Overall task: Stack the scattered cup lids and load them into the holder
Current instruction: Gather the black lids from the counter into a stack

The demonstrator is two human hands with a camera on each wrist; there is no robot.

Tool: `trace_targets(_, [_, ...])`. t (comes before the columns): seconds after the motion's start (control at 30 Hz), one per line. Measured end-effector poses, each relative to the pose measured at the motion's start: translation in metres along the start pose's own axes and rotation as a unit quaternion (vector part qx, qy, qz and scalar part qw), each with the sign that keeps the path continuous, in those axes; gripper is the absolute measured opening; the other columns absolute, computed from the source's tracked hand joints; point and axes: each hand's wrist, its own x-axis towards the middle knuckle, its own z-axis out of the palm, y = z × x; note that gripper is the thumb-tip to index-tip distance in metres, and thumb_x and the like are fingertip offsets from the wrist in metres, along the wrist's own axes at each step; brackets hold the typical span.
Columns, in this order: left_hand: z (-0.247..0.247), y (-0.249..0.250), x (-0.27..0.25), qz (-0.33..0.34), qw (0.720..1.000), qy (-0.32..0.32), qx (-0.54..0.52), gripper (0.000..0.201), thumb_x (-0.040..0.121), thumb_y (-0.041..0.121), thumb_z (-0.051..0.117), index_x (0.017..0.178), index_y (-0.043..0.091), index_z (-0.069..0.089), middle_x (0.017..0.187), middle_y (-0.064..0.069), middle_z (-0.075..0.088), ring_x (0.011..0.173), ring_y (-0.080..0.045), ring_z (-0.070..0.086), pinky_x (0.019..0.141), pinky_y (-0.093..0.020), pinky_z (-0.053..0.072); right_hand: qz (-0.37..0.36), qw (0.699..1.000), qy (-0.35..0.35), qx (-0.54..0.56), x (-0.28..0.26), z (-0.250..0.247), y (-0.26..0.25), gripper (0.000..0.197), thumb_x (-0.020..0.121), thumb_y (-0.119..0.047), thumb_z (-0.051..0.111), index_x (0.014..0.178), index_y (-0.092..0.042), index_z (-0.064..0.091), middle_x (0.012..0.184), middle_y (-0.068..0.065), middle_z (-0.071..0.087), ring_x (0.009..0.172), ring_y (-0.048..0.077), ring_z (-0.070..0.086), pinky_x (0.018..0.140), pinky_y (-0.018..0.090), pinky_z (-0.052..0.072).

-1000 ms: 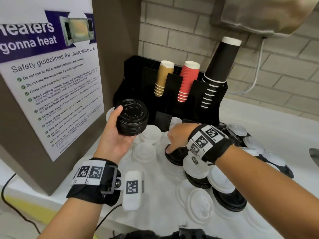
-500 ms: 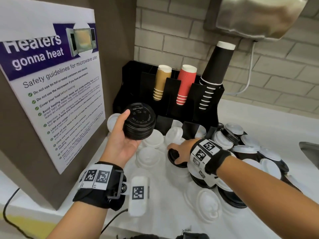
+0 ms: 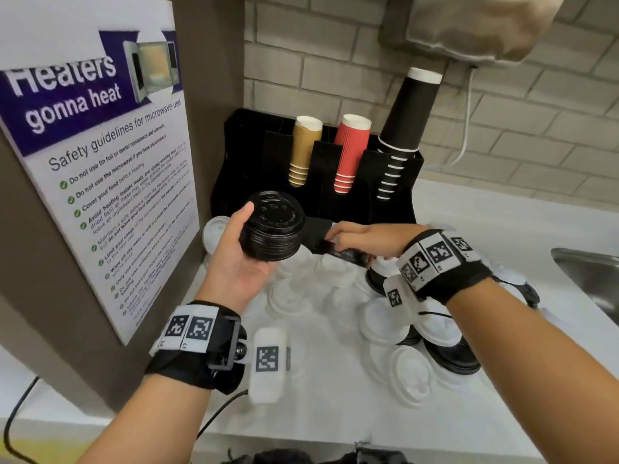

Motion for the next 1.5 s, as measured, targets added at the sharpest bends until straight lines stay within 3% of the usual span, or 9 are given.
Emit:
trace_targets(0.07, [0.000,-0.001,0.001,-0.015,1.000,-0.011,-0.001,0.054,0.078,0.034,0.064,0.127,0.010,0.060,0.122,-0.014,0.068,0.109,-0.029,0.067,0.083,-0.041,0.058,-0.039,0.993,0.081,0.080,-0.011,-0.004,0.000,0.021,0.096,-0.039,0.042,0.116,-0.044,0.048,0.098,-0.008,0.055,0.069,0.006,0.053,0.044,0.006,0.038])
trace_targets(0.23, [-0.001,-0.013,0.002,-0.064,0.997,-0.045,-0.001,0.049,0.082,0.038,0.059,0.120,0.008,0.063,0.115,-0.016,0.071,0.100,-0.028,0.071,0.069,-0.039,0.060,-0.178,0.928,0.233,0.230,-0.021,0.015,-0.001,0.029,0.091,-0.034,0.051,0.117,-0.045,0.052,0.092,-0.008,0.060,0.073,-0.005,0.057,0.065,0.011,0.043])
trace_targets(0.4, [0.002,-0.031,-0.002,-0.104,0.990,-0.083,0.052,0.044,0.090,0.044,0.048,0.103,0.014,0.078,0.116,-0.013,0.071,0.104,-0.025,0.070,0.074,-0.035,0.059,-0.203,0.917,0.296,0.176,-0.024,0.048,0.003,0.036,0.091,-0.027,0.062,0.125,-0.039,0.057,0.112,0.005,0.054,0.104,0.017,0.055,0.095,0.026,0.044])
trace_targets(0.83, [0.013,-0.055,-0.009,-0.144,0.987,-0.056,0.035,0.048,0.100,0.044,0.041,0.122,0.008,0.063,0.115,-0.019,0.070,0.101,-0.030,0.071,0.068,-0.038,0.060,-0.243,0.912,0.319,0.085,-0.037,0.051,0.022,0.042,0.086,-0.028,0.069,0.126,-0.035,0.058,0.114,-0.004,0.047,0.110,0.006,0.047,0.095,0.015,0.040])
trace_targets(1.0, [0.019,-0.060,-0.009,-0.132,0.987,-0.080,0.034,0.052,0.087,0.048,0.054,0.113,0.007,0.073,0.122,-0.019,0.066,0.110,-0.031,0.067,0.085,-0.043,0.058,-0.262,0.913,0.302,0.083,-0.041,0.044,0.033,0.045,0.085,-0.041,0.067,0.127,-0.044,0.053,0.117,-0.007,0.048,0.109,-0.004,0.047,0.091,0.004,0.036])
trace_targets(1.1, [0.020,-0.060,-0.007,-0.102,0.991,-0.078,0.034,0.041,0.083,0.036,0.060,0.110,0.009,0.073,0.118,-0.015,0.069,0.105,-0.027,0.069,0.077,-0.038,0.059,-0.228,0.913,0.320,0.111,-0.047,0.021,0.050,0.032,0.089,-0.043,0.060,0.121,-0.043,0.056,0.115,-0.009,0.052,0.108,0.003,0.052,0.094,0.018,0.043])
trace_targets(1.23, [0.020,-0.058,-0.003,-0.068,0.995,-0.066,0.023,0.035,0.080,0.028,0.064,0.108,0.008,0.070,0.111,-0.014,0.072,0.100,-0.028,0.071,0.070,-0.037,0.059,-0.104,0.974,0.159,-0.121,-0.043,0.003,0.073,0.037,0.081,-0.037,0.073,0.114,-0.026,0.060,0.111,-0.004,0.058,0.102,0.014,0.056,0.089,0.030,0.048])
trace_targets(1.37, [0.019,-0.055,-0.001,-0.048,0.995,-0.077,0.030,0.026,0.080,0.029,0.064,0.094,0.012,0.080,0.111,-0.012,0.073,0.102,-0.027,0.070,0.072,-0.037,0.059,-0.002,0.957,0.004,-0.290,-0.027,0.035,0.077,0.067,0.061,-0.057,0.080,0.108,-0.031,0.039,0.106,-0.004,0.051,0.093,0.019,0.051,0.076,0.035,0.048])
trace_targets(1.5, [0.017,-0.051,-0.001,-0.037,0.995,-0.086,0.033,0.025,0.079,0.030,0.064,0.090,0.015,0.081,0.112,-0.010,0.073,0.104,-0.024,0.070,0.075,-0.035,0.059,-0.008,0.947,-0.017,-0.320,-0.014,0.052,0.078,0.076,0.065,-0.042,0.080,0.123,-0.027,0.033,0.113,0.003,0.046,0.097,0.022,0.050,0.073,0.035,0.049])
